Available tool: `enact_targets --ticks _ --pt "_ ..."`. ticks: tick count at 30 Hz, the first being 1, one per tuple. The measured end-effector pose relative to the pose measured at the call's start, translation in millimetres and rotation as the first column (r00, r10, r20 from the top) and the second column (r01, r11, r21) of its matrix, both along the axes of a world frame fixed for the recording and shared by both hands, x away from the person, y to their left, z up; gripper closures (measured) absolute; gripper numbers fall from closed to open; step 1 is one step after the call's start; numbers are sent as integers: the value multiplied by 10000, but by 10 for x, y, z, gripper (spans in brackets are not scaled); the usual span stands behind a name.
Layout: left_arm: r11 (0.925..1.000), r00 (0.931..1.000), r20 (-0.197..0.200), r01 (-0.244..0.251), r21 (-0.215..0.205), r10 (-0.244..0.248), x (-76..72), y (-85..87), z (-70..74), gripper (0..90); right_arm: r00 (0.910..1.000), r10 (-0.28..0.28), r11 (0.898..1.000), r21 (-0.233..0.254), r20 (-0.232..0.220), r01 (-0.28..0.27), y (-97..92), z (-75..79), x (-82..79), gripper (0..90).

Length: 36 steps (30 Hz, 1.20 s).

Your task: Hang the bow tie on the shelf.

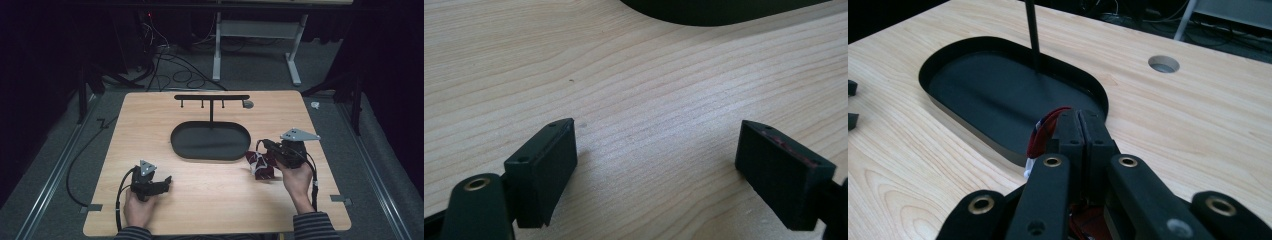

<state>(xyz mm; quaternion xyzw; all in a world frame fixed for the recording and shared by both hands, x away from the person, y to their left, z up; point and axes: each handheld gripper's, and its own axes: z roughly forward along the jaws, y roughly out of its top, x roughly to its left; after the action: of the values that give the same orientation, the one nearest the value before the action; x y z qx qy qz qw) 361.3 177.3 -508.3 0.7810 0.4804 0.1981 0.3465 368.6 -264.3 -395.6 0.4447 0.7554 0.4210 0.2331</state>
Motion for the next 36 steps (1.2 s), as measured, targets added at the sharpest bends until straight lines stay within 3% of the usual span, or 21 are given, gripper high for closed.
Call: enact_targets --ticks 20,36 --pt "9999 9999 -54 101 -44 -102 12 2 0 151 9960 828 9965 -165 346 -823 406 335 58 900" --pt "9999 9999 -62 120 11 -120 10 -5 0 148 9921 1157 9933 -140 483 -1151 554 549 111 900"
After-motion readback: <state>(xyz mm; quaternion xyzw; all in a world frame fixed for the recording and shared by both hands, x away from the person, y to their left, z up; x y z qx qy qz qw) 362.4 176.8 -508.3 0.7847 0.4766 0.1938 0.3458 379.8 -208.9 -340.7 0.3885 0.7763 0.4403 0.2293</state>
